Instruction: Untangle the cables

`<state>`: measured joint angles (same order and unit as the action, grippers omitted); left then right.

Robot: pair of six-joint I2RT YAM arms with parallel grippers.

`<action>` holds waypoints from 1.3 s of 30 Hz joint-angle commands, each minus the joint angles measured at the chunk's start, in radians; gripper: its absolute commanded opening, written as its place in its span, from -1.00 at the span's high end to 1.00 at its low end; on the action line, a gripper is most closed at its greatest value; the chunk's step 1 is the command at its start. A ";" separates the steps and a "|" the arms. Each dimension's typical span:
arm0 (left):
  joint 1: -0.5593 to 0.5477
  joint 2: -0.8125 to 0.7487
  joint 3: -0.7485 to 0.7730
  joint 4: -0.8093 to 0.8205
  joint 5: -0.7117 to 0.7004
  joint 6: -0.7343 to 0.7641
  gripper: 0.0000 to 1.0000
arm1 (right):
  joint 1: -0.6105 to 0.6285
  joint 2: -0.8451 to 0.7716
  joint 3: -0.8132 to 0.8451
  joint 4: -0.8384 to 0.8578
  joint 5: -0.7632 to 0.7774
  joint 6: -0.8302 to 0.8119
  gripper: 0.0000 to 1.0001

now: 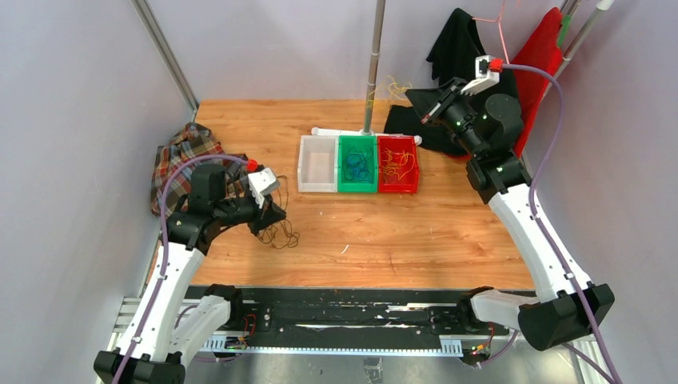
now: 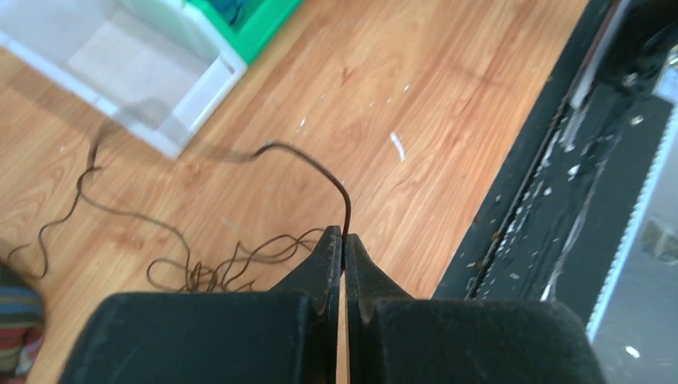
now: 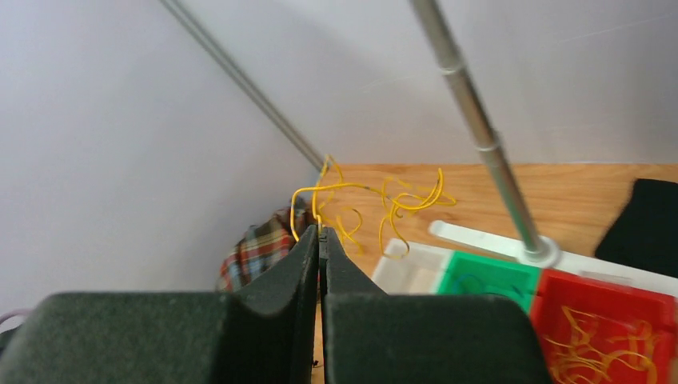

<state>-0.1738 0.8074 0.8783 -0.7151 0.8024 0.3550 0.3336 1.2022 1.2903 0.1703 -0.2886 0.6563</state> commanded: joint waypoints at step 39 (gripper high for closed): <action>-0.006 0.054 0.321 -0.336 -0.094 0.214 0.99 | 0.020 0.511 0.141 -0.358 0.314 -0.560 0.33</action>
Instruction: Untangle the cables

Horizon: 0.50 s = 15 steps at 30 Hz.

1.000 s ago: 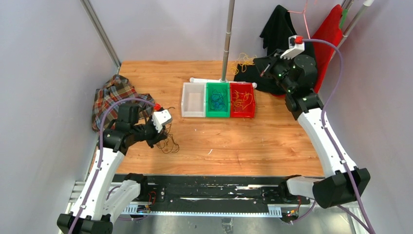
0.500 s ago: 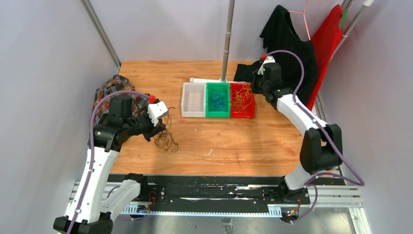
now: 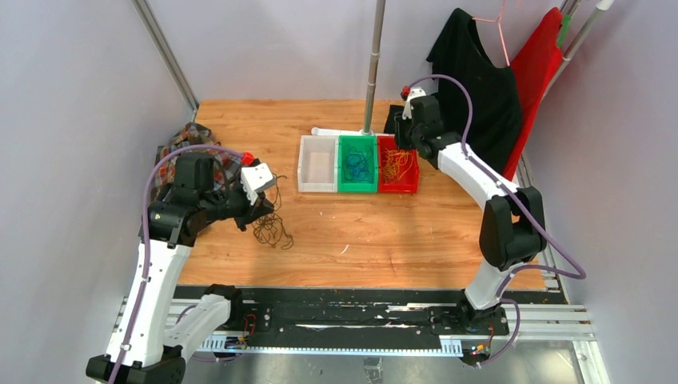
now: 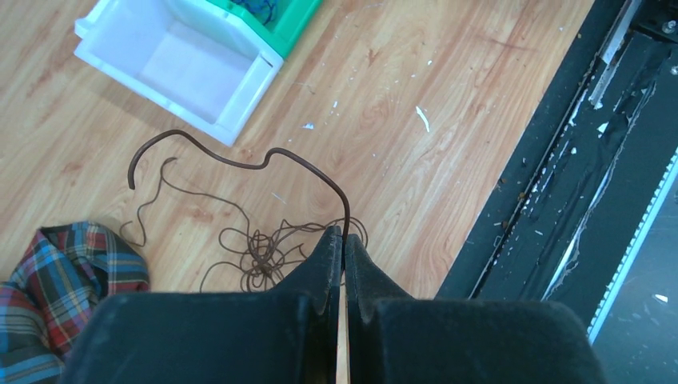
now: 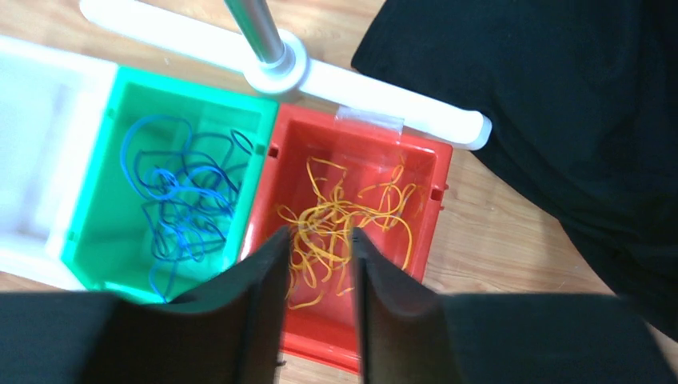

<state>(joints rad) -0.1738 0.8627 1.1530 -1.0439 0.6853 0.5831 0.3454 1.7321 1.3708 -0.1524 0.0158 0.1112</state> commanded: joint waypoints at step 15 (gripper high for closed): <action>-0.006 0.019 0.179 -0.025 0.030 0.006 0.99 | 0.276 -0.404 -0.325 0.391 -0.116 -0.083 -0.32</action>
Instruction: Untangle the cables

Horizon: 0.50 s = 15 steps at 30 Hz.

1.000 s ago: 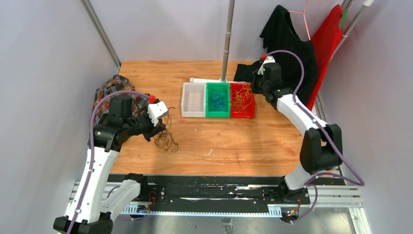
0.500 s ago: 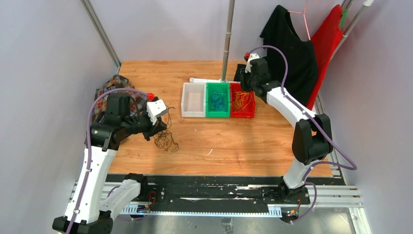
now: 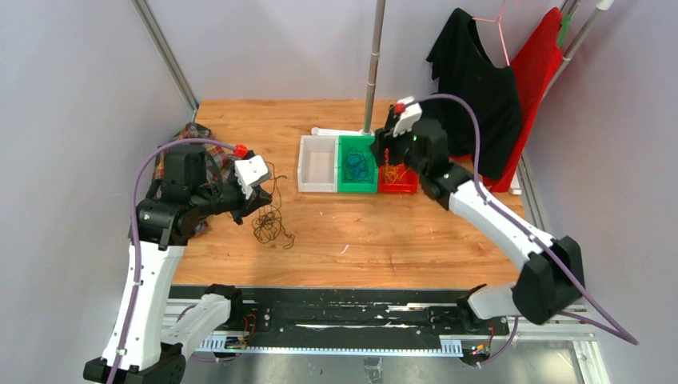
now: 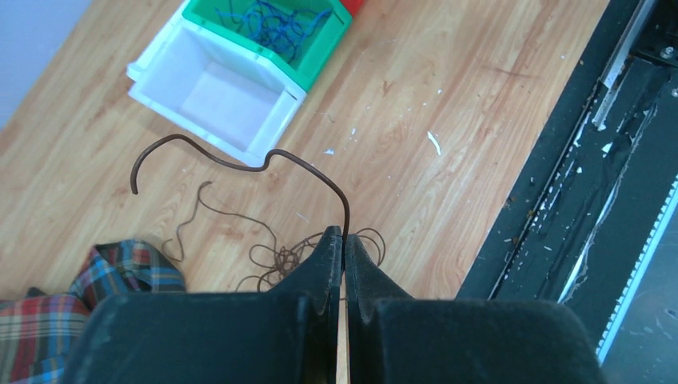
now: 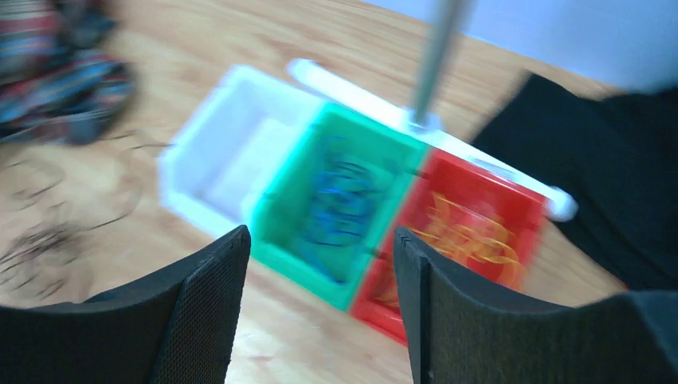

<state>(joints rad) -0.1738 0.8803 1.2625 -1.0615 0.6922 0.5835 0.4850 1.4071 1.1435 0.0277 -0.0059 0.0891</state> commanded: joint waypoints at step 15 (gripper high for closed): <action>-0.006 0.015 0.135 -0.061 -0.222 0.141 0.99 | 0.558 -0.042 -0.174 0.088 0.139 -0.046 -0.35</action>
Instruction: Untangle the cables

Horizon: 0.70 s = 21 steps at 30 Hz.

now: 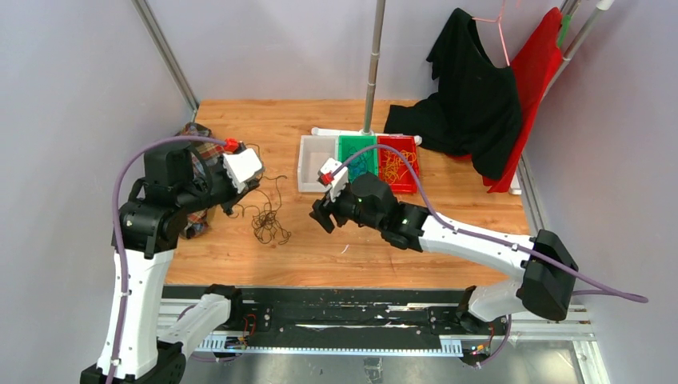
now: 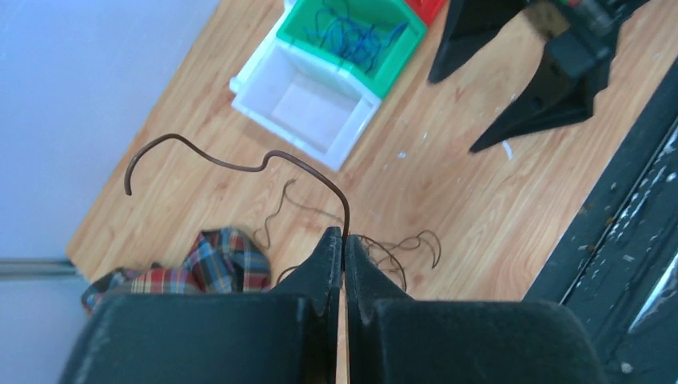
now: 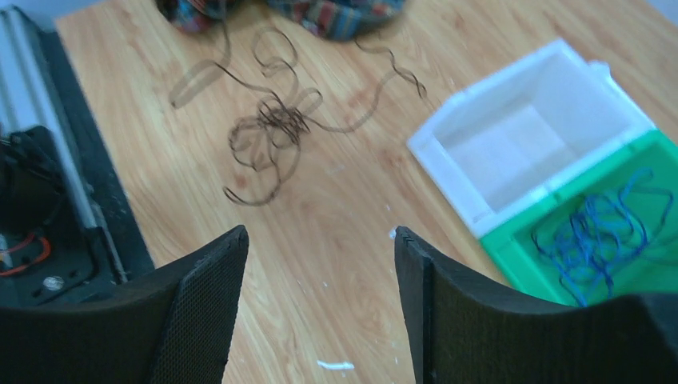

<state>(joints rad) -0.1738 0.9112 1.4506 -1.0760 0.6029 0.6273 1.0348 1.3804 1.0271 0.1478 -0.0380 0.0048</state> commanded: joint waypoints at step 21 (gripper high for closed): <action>-0.006 -0.027 -0.001 -0.351 -0.538 0.013 0.99 | -0.020 -0.219 -0.045 -0.495 0.409 0.368 -0.43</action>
<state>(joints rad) -0.1738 0.8883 1.3903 -1.3453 0.1043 0.6903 1.0214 1.1694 0.9672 -0.2634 0.3450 0.2920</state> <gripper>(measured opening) 0.017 0.711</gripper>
